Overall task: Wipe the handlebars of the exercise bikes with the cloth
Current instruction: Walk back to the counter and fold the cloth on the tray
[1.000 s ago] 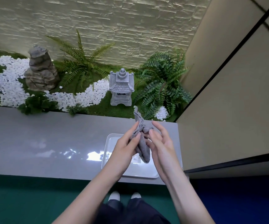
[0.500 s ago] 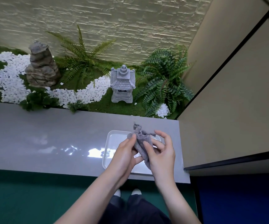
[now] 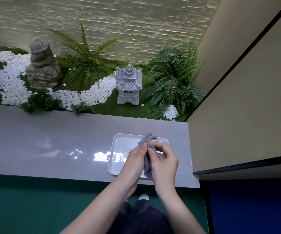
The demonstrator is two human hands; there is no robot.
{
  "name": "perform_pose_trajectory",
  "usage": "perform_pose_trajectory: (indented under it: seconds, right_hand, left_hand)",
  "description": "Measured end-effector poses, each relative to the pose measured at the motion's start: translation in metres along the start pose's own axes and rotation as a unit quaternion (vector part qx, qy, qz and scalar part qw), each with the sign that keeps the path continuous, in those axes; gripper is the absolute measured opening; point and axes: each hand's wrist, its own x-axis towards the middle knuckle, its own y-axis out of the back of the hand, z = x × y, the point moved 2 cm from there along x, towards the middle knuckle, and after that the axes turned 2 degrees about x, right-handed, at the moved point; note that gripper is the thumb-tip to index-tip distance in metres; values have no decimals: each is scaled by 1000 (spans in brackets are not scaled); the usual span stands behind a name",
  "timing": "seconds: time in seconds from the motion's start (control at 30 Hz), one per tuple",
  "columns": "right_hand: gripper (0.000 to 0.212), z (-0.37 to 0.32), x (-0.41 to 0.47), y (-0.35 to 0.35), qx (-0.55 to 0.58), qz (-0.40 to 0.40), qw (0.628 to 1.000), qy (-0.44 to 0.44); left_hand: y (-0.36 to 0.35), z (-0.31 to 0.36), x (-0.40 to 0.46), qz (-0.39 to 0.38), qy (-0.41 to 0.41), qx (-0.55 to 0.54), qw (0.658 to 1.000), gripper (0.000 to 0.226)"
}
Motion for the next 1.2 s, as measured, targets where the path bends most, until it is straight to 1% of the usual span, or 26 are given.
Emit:
perform_pose_trajectory:
  seconds: [0.17,0.3,0.4,0.53,0.63,0.67,0.73,0.8,0.9,0.97,1.0,1.03,1.1,1.17,1.2]
  right_hand:
    - [23,-4,1,0,14,9,999,31]
    - [26,-6,0,-1,20,2,999,40]
    - [27,-7,1,0,31,8,999,40]
    - [26,-7,-2,-3,31,-40,998,25]
    - [25,-6,-1,0,68,-93,993,0]
    - [26,-5,1,3,79,-110,991,-8]
    - [28,-5,4,7,87,-137,987,-13]
    - [28,-6,8,10,88,-146,985,-4]
    - [31,-4,15,18,53,-122,991,33]
    - [28,0,21,25,-7,-98,994,56]
    - [27,4,24,29,-31,-89,994,52]
    - [27,9,26,33,-41,-85,995,30]
    - [35,16,28,36,-4,-111,991,-75]
    - [52,23,25,36,66,-184,962,-190]
    - [57,25,23,35,88,-219,945,-227]
  left_hand:
    - [3,-2,3,-13,5,23,1000,48]
    - [5,-3,5,-18,6,18,1000,40]
    - [6,-2,4,-29,15,15,999,38]
    - [3,2,2,-46,12,9,999,47]
    - [7,6,2,-58,-8,27,998,59]
    - [10,7,2,-57,-15,38,998,55]
    - [18,6,5,-49,-16,48,997,37]
    - [23,6,7,-45,-11,39,998,26]
    - [27,7,9,-45,10,7,999,22]
    - [29,7,10,-41,21,1,999,26]
    - [31,6,10,-41,22,-4,999,29]
    - [33,5,11,-44,19,-11,999,29]
    - [36,5,13,-53,10,-26,998,27]
    - [38,4,15,-60,2,-34,998,28]
    - [39,4,15,-58,-2,-34,998,30]
